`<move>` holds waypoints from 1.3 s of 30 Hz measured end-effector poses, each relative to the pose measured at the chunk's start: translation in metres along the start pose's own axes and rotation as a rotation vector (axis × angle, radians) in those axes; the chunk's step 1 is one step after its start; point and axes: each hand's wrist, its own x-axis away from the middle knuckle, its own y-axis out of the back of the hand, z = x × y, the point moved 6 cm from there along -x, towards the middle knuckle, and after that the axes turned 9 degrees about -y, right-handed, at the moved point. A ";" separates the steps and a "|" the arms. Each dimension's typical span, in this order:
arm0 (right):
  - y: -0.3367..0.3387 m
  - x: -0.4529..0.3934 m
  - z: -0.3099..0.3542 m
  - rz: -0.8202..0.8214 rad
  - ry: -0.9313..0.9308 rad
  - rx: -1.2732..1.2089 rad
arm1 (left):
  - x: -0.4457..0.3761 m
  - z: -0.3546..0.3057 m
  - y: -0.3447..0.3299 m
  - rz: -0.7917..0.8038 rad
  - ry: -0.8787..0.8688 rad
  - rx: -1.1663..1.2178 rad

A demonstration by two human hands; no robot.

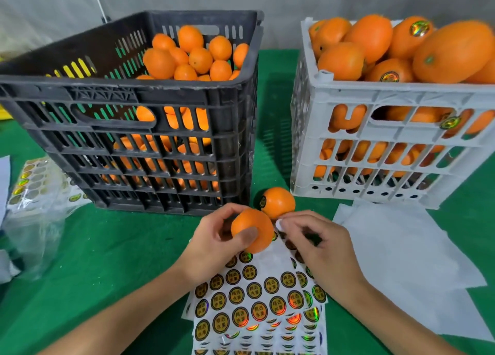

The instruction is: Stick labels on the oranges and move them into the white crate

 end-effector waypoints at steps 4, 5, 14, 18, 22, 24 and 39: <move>-0.002 0.008 0.023 -0.201 0.190 0.159 | 0.000 -0.004 -0.007 0.018 -0.041 -0.137; -0.008 0.011 0.027 -0.193 0.241 0.188 | 0.000 -0.005 -0.007 0.018 -0.051 -0.137; -0.033 0.014 0.024 0.007 0.383 0.475 | -0.004 -0.004 0.003 -0.019 -0.014 0.000; -0.035 0.014 0.029 -0.049 0.425 0.678 | -0.004 -0.005 0.006 -0.098 -0.025 -0.030; -0.031 0.018 0.043 -0.143 0.517 0.827 | 0.004 -0.016 -0.001 -0.150 -0.074 -0.044; -0.020 0.015 0.056 -0.201 0.605 0.854 | 0.002 -0.035 -0.006 -0.139 -0.124 -0.027; 0.173 -0.146 0.234 -0.626 0.323 1.026 | -0.223 -0.280 -0.087 -0.070 -0.509 -0.241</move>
